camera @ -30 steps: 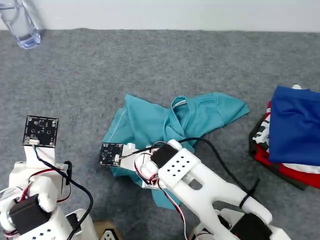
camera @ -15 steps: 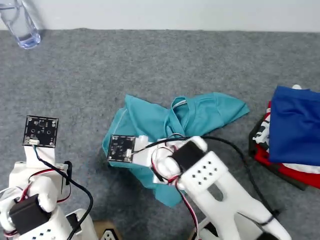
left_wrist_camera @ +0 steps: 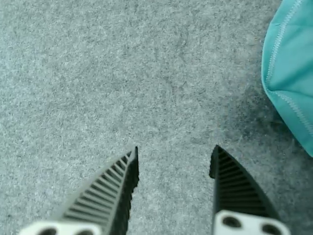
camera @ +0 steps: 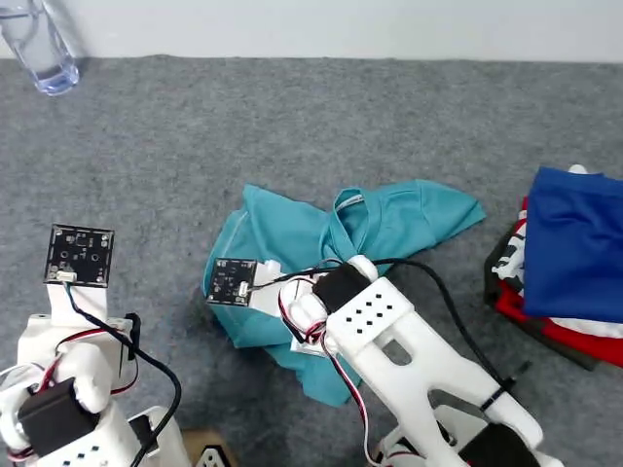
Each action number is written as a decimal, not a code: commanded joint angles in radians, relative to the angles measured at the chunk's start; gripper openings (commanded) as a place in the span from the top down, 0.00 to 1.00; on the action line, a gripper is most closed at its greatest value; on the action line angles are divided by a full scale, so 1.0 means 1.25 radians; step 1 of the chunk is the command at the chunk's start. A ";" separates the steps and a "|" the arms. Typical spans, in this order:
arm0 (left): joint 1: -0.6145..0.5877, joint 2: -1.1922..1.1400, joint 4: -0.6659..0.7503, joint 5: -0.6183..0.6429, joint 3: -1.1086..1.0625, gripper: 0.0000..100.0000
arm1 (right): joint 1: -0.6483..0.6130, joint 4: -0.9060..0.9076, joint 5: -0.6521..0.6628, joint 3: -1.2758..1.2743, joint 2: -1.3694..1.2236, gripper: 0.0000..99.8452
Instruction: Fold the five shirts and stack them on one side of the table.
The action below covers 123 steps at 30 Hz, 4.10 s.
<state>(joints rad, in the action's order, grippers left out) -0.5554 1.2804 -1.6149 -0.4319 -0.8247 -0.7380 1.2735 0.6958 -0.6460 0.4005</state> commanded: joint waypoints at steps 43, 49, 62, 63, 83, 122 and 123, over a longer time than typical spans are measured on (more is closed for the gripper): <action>0.004 0.005 0.020 0.007 0.002 0.77 | -0.120 0.025 -0.041 -0.009 0.134 0.80; 0.004 0.005 0.020 0.007 0.002 0.77 | -0.102 0.010 -0.041 -0.011 0.091 0.80; 0.004 0.005 0.020 0.007 0.002 0.77 | -0.094 0.085 -0.016 0.091 0.057 0.99; 0.004 0.005 0.020 0.007 0.002 0.77 | -0.094 0.099 -0.016 0.103 0.066 0.99; 0.004 0.005 0.018 0.007 0.002 0.77 | -0.099 0.091 -0.039 0.102 0.018 0.98; 0.205 0.000 0.027 0.007 0.121 0.77 | 0.312 0.208 0.009 1.311 0.007 0.99; 0.233 0.000 0.027 0.007 0.121 0.77 | 0.314 0.198 0.009 1.327 0.007 0.99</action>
<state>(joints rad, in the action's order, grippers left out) -0.3514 1.2804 -1.6026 -0.4319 -0.7127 -0.3606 1.5742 0.7158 0.9344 0.4127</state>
